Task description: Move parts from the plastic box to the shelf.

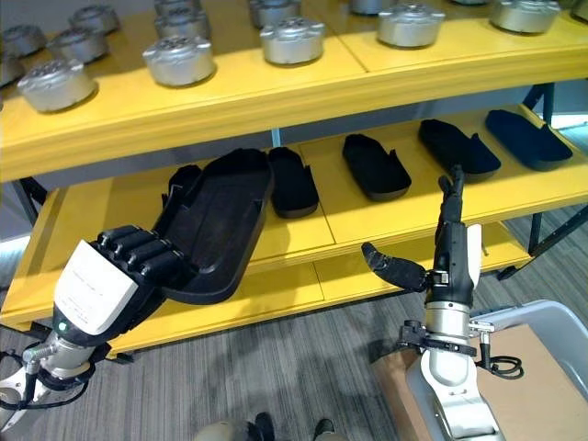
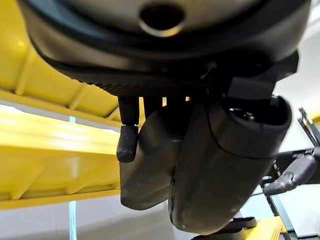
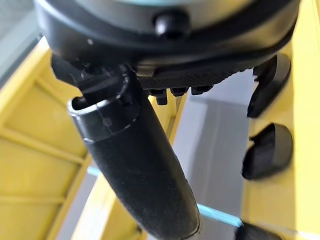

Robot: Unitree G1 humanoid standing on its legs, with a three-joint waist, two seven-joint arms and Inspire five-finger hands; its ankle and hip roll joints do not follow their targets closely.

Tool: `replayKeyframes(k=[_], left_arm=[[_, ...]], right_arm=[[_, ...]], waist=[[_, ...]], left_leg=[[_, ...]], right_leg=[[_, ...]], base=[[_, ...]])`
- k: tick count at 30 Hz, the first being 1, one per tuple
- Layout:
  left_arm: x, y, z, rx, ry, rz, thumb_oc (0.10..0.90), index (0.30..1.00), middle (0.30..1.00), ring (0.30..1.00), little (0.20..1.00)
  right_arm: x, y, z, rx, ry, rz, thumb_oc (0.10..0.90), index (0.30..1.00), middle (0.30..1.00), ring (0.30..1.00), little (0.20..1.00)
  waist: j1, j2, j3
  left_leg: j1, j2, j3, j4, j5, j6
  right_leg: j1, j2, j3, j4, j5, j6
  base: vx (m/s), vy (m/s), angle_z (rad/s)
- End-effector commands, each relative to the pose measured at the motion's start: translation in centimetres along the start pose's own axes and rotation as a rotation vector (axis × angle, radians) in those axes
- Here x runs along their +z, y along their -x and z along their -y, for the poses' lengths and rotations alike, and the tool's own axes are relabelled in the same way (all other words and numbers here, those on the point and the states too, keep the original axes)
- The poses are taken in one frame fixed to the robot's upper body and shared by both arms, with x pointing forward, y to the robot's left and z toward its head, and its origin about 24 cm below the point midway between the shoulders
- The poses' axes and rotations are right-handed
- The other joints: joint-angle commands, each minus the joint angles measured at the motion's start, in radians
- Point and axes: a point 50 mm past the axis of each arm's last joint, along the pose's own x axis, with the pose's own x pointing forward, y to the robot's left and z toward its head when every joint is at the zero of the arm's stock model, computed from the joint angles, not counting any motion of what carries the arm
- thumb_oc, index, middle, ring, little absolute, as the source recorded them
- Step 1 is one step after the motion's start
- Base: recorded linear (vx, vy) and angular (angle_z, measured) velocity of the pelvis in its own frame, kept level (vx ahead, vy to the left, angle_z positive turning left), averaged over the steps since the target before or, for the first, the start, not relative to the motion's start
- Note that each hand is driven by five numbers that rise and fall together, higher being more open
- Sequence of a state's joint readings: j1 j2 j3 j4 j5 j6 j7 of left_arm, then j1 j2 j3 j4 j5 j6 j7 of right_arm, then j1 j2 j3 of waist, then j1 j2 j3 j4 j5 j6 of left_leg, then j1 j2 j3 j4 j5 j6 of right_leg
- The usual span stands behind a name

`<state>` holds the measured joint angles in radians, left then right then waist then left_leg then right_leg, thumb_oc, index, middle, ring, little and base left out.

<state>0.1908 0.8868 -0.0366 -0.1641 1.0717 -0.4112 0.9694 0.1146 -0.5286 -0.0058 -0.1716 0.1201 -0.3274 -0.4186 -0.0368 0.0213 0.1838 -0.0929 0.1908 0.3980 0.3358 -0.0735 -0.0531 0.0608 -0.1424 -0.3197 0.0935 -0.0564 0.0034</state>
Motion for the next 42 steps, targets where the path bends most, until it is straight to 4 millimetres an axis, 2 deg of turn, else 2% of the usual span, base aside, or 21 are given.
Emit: replayKeyframes(k=[1,4,5,8,10,14,15,17,19,21,22,24,25,26,27,29,31,32,36,40,42], left_arm=[[-1.9,-4.3,-3.8,0.334,-0.1,-0.026,0.4,0.3,0.3,0.3,0.3],[-1.8,-3.9,-3.8,0.316,-0.096,-0.046,0.4,0.3,0.3,0.3,0.3],[-1.7,-3.8,-3.7,0.312,-0.091,-0.056,0.4,0.3,0.3,0.3,0.3],[-1.6,-3.7,-3.6,0.312,-0.069,-0.064,0.4,0.3,0.3,0.3,0.3],[-1.5,-3.5,-3.5,0.337,-0.04,-0.049,0.4,0.3,0.3,0.3,0.3],[-1.3,-3.8,-3.0,0.312,-0.072,0.004,0.4,0.3,0.3,0.3,0.3],[-1.8,-3.8,-2.8,0.279,-0.097,-0.014,0.4,0.3,0.3,0.3,0.3],[-2.3,-3.5,-2.7,0.263,-0.127,-0.018,0.4,0.3,0.3,0.3,0.3],[-3.1,-2.2,-3.4,0.282,-0.164,-0.054,0.4,0.3,0.3,0.3,0.3],[-3.6,-2.0,-3.6,0.292,-0.172,-0.05,0.4,0.3,0.3,0.3,0.3],[-3.6,-2.0,-3.6,0.291,-0.177,-0.051,0.4,0.3,0.3,0.3,0.3],[-3.7,-2.2,-3.2,0.287,-0.184,-0.055,0.4,0.3,0.3,0.3,0.3],[-3.8,-2.3,-3.1,0.287,-0.183,-0.066,0.4,0.3,0.3,0.3,0.3],[-3.8,-2.4,-2.9,0.285,-0.179,-0.074,0.4,0.3,0.3,0.3,0.3],[-3.7,-2.7,-2.2,0.266,-0.143,-0.09,0.4,0.3,0.3,0.3,0.3],[-3.5,-2.8,-1.8,0.236,-0.134,-0.099,0.4,0.3,0.3,0.3,0.3],[-3.3,-2.5,-1.7,0.214,-0.126,-0.109,0.4,0.3,0.3,0.3,0.3],[-2.8,-1.4,-1.7,0.181,-0.121,-0.102,0.4,0.3,0.3,0.3,0.3],[-2.7,-0.2,-1.8,0.121,-0.129,-0.11,0.4,0.3,0.3,0.3,0.3],[-3.1,0.4,-1.6,0.135,-0.158,-0.151,0.4,0.3,0.3,0.3,0.3],[-3.4,0.1,-1.4,0.152,-0.172,-0.173,0.4,0.3,0.3,0.3,0.3]], right_arm=[[4.1,-2.2,0.7,0.015,-0.057,0.267,0.9,1.0,1.0,1.0,1.0],[4.1,-2.2,1.3,0.039,-0.068,0.268,0.9,1.0,1.0,1.0,1.0],[4.1,-2.4,1.3,0.05,-0.074,0.269,0.9,1.0,1.0,1.0,1.0],[4.1,-2.6,1.3,0.054,-0.076,0.269,0.9,1.0,1.0,1.0,1.0],[3.8,-2.8,1.5,0.031,-0.117,0.238,0.9,1.0,1.0,1.0,1.0],[3.7,-2.0,1.7,-0.012,-0.143,0.246,0.9,1.0,1.0,1.0,1.0],[3.7,-1.9,1.5,-0.007,-0.155,0.233,0.9,1.0,1.0,1.0,1.0],[3.6,-2.0,1.1,0.019,-0.168,0.23,0.9,1.0,1.0,1.0,1.0],[3.7,-2.5,0.4,0.04,-0.177,0.23,0.9,1.0,1.0,1.0,1.0],[3.5,-2.3,-0.9,0.097,-0.171,0.199,0.9,1.0,1.0,1.0,1.0],[3.4,-2.3,-1.1,0.119,-0.173,0.192,0.9,1.0,1.0,1.0,1.0],[3.1,-2.3,-1.7,0.167,-0.159,0.172,0.9,1.0,1.0,1.0,1.0],[2.9,-2.4,-2.0,0.178,-0.156,0.164,0.9,1.0,1.0,1.0,1.0],[2.8,-2.4,-2.0,0.183,-0.156,0.161,0.9,1.0,1.0,1.0,1.0],[2.5,-2.2,-1.8,0.187,-0.149,0.154,0.9,1.0,1.0,1.0,1.0],[2.3,-2.0,-1.5,0.23,-0.151,0.14,0.9,1.0,1.0,1.0,1.0],[2.2,-1.8,-1.4,0.293,-0.14,0.13,0.9,1.0,1.0,1.0,1.0],[2.2,-1.5,-1.3,0.348,-0.105,0.136,0.9,1.0,1.0,1.0,1.0],[2.3,-1.5,-1.2,0.383,-0.082,0.145,0.9,1.0,1.0,1.0,1.0],[2.6,-2.1,-0.8,0.321,-0.074,0.165,0.9,1.0,1.0,1.0,1.0],[2.7,-2.3,-0.4,0.255,-0.05,0.184,0.9,1.0,1.0,1.0,1.0]], waist=[[-0.015,-0.017,-0.055],[-0.007,-0.009,-0.061],[-0.001,-0.005,-0.06],[0.004,-0.001,-0.058],[0.01,0.006,-0.053],[0.019,-0.005,-0.049],[0.03,-0.015,-0.046],[0.047,-0.024,-0.044],[0.105,-0.028,-0.042],[0.112,-0.033,-0.036],[0.112,-0.033,-0.037],[0.106,-0.039,-0.036],[0.096,-0.042,-0.034],[0.087,-0.045,-0.033],[0.048,-0.052,-0.036],[0.035,-0.058,-0.048],[0.04,-0.061,-0.059],[0.05,-0.063,-0.073],[0.054,-0.065,-0.086],[0.048,-0.075,-0.076],[0.044,-0.08,-0.054]], left_leg=[[0.152,0.001,-0.082,-0.209,0.002,-0.024],[0.163,0.097,-0.171,-0.337,0.145,-0.081],[0.164,0.111,-0.203,-0.353,0.158,-0.088],[0.167,0.112,-0.222,-0.356,0.152,-0.089],[0.17,0.066,-0.24,-0.327,0.095,-0.074],[0.179,-0.01,-0.238,-0.346,0.068,-0.029],[0.183,-0.049,-0.229,-0.355,0.055,-0.006],[0.194,-0.077,-0.206,-0.366,0.039,0.011],[0.226,-0.099,-0.131,-0.407,0.017,0.022],[0.189,-0.132,-0.143,-0.377,0.011,0.069],[0.185,-0.133,-0.143,-0.373,0.01,0.071],[0.177,-0.141,-0.16,-0.37,0.013,0.073],[0.177,-0.145,-0.184,-0.372,0.019,0.066],[0.175,-0.15,-0.201,-0.374,0.022,0.063],[0.166,-0.17,-0.258,-0.364,0.021,0.059],[0.15,-0.179,-0.273,-0.36,0.022,0.055],[0.146,-0.181,-0.27,-0.364,0.024,0.049],[0.144,-0.188,-0.26,-0.36,0.021,0.044],[0.138,-0.195,-0.244,-0.313,-0.004,0.04],[0.078,-0.216,-0.174,-0.107,-0.081,0.043],[-0.004,-0.186,-0.158,0.058,-0.075,0.024]], right_leg=[[0.011,-0.02,0.071,-0.062,0.022,0.092],[0.013,-0.042,0.12,-0.062,0.017,0.103],[0.013,-0.053,0.132,-0.056,0.015,0.106],[0.012,-0.062,0.139,-0.046,0.01,0.11],[0.003,-0.106,0.14,-0.006,0.01,0.137],[-0.008,-0.199,0.1,0.052,0.042,0.189],[-0.018,-0.244,0.073,0.063,0.105,0.204],[-0.036,-0.277,0.039,0.071,0.177,0.222],[-0.061,-0.302,-0.084,0.096,0.245,0.258],[-0.088,-0.206,-0.062,0.218,0.145,0.208],[-0.09,-0.197,-0.061,0.225,0.134,0.203],[-0.094,-0.111,-0.036,0.215,0.066,0.176],[-0.082,-0.046,-0.001,0.171,0.03,0.154],[-0.073,-0.01,0.03,0.135,0.014,0.14],[-0.051,0.072,0.151,0.04,-0.004,0.106],[-0.036,0.091,0.191,-0.008,0.002,0.093],[-0.023,0.088,0.182,-0.044,0.013,0.095],[-0.004,0.083,0.174,-0.095,0.029,0.097],[0.014,0.076,0.181,-0.135,0.046,0.095],[0.029,0.057,0.168,-0.14,0.048,0.082],[0.037,0.05,0.162,-0.131,0.043,0.065]], base=[[0.14,0.43,-0.34],[0.08,0.492,-0.35],[0.03,0.422,-0.3],[0.0,0.34,-0.47],[-0.04,0.634,-0.34],[-0.07,0.511,0.1],[-0.12,0.542,0.29],[-0.14,0.41,0.17],[-0.18,0.444,-0.52],[-0.11,0.351,-0.55],[-0.01,0.158,0.39],[0.04,0.033,0.45],[0.08,-0.027,0.26],[0.16,-0.075,0.42],[0.13,-0.064,0.68],[0.08,-0.047,1.0],[0.06,-0.053,0.88],[0.09,-0.084,0.14],[0.09,-0.088,-0.13],[0.04,-0.06,0.0],[-0.03,-0.03,0.06]])
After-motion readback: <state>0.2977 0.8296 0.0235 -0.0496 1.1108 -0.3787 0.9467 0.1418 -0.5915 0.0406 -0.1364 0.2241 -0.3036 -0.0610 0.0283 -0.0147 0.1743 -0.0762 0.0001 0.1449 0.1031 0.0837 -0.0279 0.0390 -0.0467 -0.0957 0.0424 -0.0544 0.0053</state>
